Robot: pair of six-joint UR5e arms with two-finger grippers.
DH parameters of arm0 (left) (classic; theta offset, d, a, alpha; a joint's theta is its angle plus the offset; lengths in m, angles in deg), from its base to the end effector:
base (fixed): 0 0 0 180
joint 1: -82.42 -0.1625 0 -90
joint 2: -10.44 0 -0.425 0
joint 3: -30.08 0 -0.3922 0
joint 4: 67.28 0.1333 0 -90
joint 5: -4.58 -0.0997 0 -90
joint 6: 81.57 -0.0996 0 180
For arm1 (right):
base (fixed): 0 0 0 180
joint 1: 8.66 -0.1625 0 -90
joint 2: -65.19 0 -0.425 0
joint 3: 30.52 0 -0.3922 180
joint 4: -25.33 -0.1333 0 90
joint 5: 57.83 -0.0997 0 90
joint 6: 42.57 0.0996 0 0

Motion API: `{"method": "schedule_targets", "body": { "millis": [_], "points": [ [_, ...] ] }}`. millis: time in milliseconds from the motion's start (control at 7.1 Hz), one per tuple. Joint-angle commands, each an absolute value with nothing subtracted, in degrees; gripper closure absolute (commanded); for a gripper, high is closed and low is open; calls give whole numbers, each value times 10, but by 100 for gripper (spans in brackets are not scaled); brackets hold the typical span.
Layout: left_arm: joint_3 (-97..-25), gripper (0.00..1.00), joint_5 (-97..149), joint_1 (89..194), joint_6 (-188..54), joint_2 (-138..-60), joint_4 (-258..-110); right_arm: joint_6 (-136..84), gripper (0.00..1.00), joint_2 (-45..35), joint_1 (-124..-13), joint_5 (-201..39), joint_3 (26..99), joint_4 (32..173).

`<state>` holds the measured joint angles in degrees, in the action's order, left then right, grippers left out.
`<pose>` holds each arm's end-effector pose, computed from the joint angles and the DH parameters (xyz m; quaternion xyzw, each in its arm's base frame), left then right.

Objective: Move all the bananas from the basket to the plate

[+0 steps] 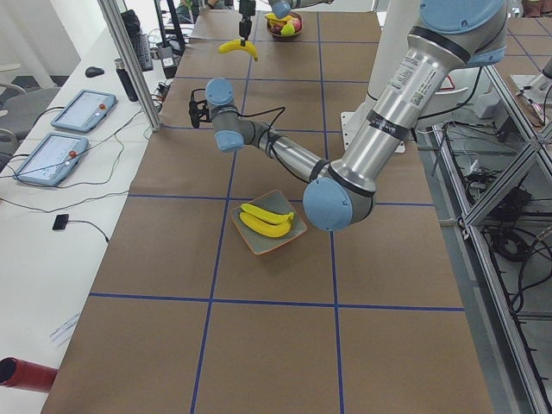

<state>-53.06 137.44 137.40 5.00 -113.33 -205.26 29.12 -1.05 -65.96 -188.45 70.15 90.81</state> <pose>0.3379 -0.5965 0.2611 0.0230 0.6356 -0.1213 0.7621 -0.2724 -0.5511 0.2833 0.0441 -0.5498 0.1115 0.8266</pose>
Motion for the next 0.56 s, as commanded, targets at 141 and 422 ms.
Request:
{"method": "schedule_targets", "body": {
  "millis": [141, 422],
  "points": [
    [-508, 0, 1371, 1335, 121, -1216, -2104, 428, 100, 18, -558, -1784, 702, 803],
    [-506, 0, 1371, 1317, 147, -1235, -2132, 437, 100, 30, -538, -1775, 697, 733]
  ]
}}
